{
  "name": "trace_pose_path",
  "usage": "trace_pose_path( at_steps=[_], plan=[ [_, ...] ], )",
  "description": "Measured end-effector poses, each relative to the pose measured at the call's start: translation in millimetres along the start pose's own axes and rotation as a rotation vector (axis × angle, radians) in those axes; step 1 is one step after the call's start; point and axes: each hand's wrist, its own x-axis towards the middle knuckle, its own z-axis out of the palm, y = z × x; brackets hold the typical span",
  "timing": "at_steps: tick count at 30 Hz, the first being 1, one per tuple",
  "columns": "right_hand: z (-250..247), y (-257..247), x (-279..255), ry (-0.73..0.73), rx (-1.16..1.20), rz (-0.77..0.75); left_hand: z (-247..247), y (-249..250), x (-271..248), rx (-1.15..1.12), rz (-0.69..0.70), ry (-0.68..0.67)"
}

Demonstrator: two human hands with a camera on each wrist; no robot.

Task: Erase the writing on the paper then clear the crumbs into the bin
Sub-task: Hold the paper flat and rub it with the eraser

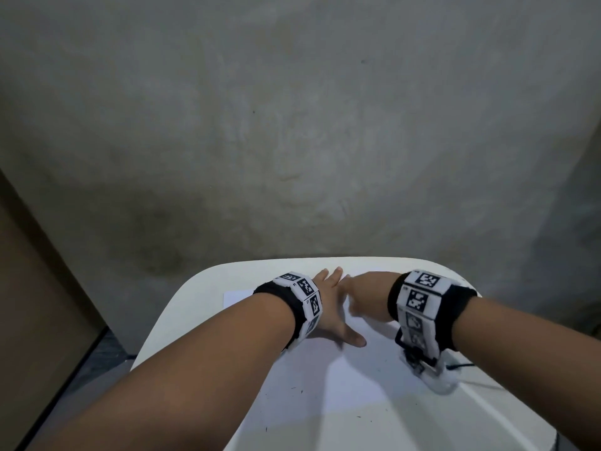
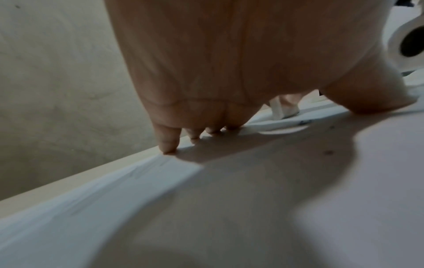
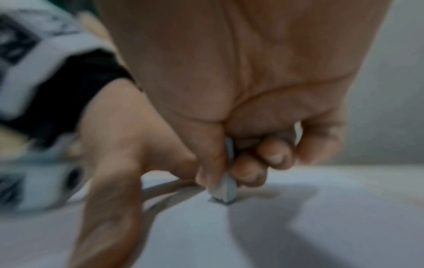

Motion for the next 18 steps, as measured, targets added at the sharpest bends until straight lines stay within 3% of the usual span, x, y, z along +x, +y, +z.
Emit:
trace_pose_path(
  at_steps=[4, 9, 12, 16, 18],
  plan=[
    [-6, 27, 6, 0.056, 0.006, 0.147, 3, -4, 1, -0.001, -0.009, -0.012],
    [2, 4, 2, 0.014, -0.030, -0.017, 2, -3, 3, 0.012, -0.004, -0.006],
    [-5, 24, 9, 0.054, 0.012, 0.106, 4, -4, 2, 0.017, -0.014, -0.017],
    [4, -1, 6, 0.035, 0.038, -0.020, 1, 0, -1, -0.030, -0.007, 0.012],
    [2, 8, 13, 0.018, 0.055, -0.011, 0, 0, -4, 0.010, -0.003, 0.002]
  ],
)
